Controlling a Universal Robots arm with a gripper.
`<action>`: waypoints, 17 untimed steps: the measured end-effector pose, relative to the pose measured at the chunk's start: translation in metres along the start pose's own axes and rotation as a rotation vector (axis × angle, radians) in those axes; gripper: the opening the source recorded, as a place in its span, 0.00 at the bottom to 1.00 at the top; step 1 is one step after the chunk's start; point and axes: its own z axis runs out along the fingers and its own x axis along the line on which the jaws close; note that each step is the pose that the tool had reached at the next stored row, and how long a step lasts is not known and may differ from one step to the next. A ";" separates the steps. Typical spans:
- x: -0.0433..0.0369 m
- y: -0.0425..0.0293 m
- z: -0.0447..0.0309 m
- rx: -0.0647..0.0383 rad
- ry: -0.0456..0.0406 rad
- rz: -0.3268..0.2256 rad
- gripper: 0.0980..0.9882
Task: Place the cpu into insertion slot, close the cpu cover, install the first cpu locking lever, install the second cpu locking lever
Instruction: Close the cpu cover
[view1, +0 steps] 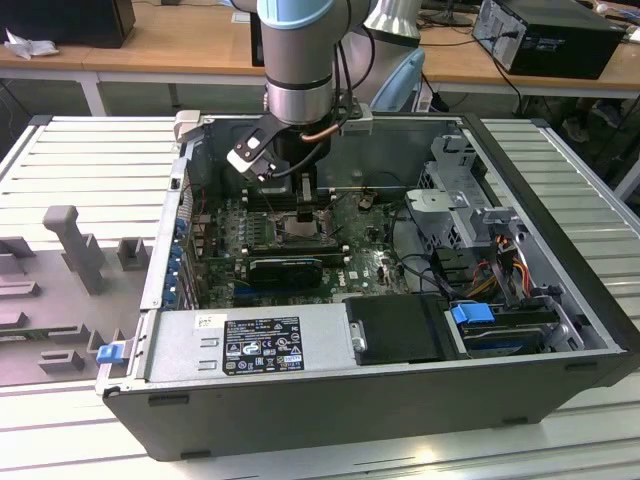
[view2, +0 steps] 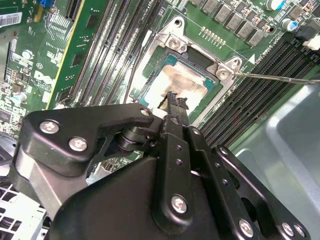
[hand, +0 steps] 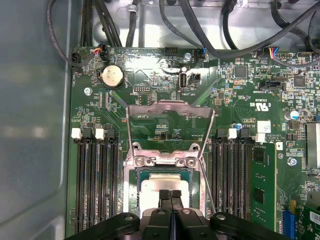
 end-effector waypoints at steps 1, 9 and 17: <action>0.0000 0.0000 -0.0001 0.000 -0.0001 0.000 0.01; 0.0000 0.0002 -0.0030 0.000 0.0001 0.000 0.01; -0.0004 0.0098 -0.0018 0.004 -0.0001 0.000 0.01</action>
